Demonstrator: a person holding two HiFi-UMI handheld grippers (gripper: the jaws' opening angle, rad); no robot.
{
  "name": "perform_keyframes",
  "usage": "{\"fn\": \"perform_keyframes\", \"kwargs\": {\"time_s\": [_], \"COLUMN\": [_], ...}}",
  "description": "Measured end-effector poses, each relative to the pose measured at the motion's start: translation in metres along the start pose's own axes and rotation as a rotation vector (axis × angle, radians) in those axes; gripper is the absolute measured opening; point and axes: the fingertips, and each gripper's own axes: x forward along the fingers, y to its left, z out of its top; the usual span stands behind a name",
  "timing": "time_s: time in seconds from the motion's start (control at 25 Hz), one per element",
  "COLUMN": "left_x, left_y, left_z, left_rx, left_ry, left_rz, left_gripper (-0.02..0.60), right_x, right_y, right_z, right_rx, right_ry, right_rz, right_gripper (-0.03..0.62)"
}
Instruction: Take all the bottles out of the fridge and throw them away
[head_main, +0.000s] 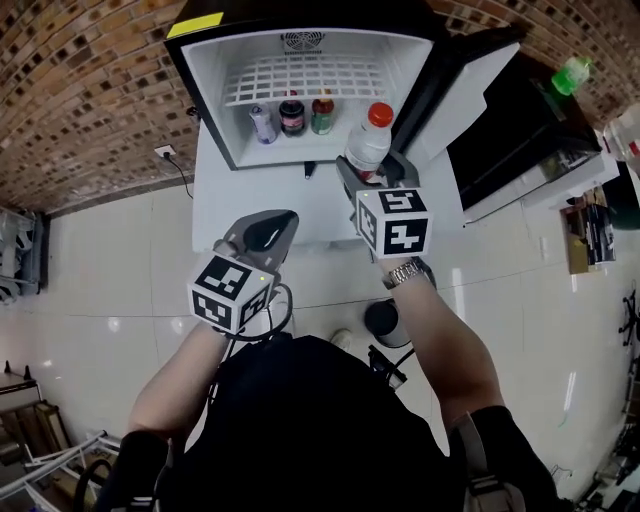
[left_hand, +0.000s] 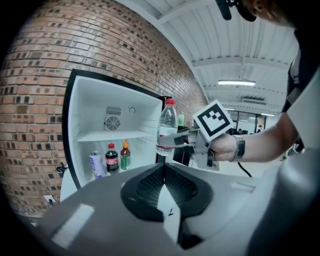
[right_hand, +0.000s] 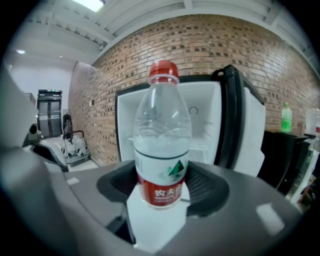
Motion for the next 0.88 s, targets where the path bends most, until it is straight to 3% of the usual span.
{"fn": "perform_keyframes", "kwargs": {"time_s": [0.4, 0.88], "left_x": [0.066, 0.133], "left_y": [-0.124, -0.267], "left_z": [-0.021, -0.094], "left_rx": [0.069, 0.16], "left_ry": [0.044, 0.197], "left_rz": [-0.181, -0.421], "left_gripper": [0.003, 0.003], "right_x": [-0.127, -0.234], "right_y": [-0.046, -0.087], "right_z": [-0.12, -0.275], "right_rx": [0.046, 0.205], "right_ry": [0.12, 0.283], "right_rz": [-0.063, -0.15], "right_gripper": [0.288, 0.287]}}
